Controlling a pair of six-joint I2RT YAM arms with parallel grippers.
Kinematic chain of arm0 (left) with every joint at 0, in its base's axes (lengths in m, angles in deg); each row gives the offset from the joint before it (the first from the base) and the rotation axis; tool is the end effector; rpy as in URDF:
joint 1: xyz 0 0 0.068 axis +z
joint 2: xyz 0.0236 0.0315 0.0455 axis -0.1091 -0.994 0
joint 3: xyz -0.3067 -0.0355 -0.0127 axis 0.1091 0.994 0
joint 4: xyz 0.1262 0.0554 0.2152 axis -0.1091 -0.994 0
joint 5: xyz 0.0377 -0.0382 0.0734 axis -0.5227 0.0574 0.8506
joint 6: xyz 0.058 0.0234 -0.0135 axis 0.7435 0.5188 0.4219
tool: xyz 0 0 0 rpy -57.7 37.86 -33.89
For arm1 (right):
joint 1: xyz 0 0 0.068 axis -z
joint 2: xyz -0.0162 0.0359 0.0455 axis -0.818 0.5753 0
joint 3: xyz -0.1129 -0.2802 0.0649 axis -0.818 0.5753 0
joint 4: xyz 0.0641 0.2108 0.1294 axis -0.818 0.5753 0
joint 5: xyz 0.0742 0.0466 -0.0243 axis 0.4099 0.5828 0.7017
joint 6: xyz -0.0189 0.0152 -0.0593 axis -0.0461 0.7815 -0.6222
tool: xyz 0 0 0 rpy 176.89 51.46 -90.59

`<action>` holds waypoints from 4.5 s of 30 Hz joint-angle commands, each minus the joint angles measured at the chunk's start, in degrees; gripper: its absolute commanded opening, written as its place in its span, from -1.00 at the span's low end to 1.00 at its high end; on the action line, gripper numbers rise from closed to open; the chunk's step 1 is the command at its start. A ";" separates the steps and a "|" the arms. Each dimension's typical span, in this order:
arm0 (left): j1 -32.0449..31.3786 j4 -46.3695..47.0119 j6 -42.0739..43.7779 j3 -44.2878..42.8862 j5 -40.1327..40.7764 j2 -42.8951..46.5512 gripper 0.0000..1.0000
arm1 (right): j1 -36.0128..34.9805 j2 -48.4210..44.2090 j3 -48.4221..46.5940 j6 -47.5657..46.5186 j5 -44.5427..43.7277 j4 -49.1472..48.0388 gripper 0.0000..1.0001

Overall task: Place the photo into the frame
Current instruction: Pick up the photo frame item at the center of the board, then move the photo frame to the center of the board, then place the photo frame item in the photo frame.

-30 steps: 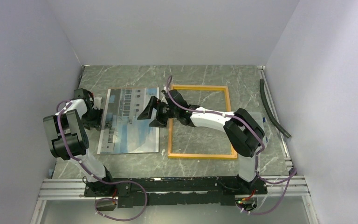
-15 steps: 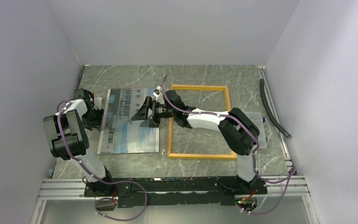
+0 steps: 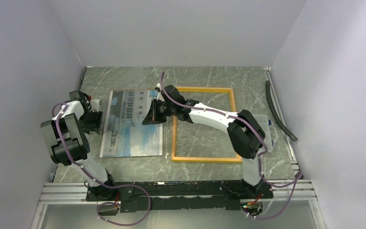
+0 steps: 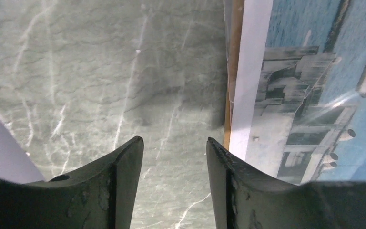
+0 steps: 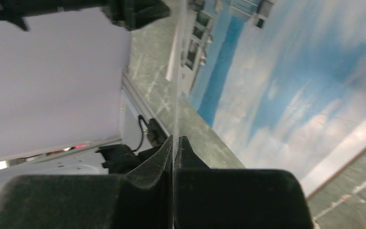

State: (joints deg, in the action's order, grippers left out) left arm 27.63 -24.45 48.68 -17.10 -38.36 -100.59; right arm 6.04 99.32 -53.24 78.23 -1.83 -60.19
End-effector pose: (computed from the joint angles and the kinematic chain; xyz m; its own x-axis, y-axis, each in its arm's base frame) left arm 0.2982 0.1152 0.1975 -0.9726 0.0135 -0.2323 -0.0006 0.9982 0.0604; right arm 0.2928 0.3696 0.2709 -0.9528 0.0072 -0.3036 -0.2618 0.4867 0.8334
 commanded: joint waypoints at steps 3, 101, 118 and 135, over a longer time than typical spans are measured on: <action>0.69 -5.49 1.55 -5.40 -2.09 6.63 0.36 | 0.12 -2.72 -5.60 -7.96 -4.87 11.08 -1.00; -45.71 -4.73 -15.99 -26.16 -6.40 -15.62 0.16 | 20.89 -46.31 32.02 -8.61 -18.72 31.04 -1.00; -26.95 -14.34 -18.50 -33.73 -13.88 -3.95 0.53 | 17.43 -41.15 7.49 -14.20 -8.13 33.43 -1.00; -23.41 -11.43 -17.68 -22.06 -10.32 1.59 0.50 | 24.47 -38.43 18.26 -20.97 7.19 22.60 -1.00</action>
State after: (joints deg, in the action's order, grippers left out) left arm 3.94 -36.74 31.33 -39.76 -49.14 -102.36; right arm 28.66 60.22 -38.40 60.30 2.97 -32.01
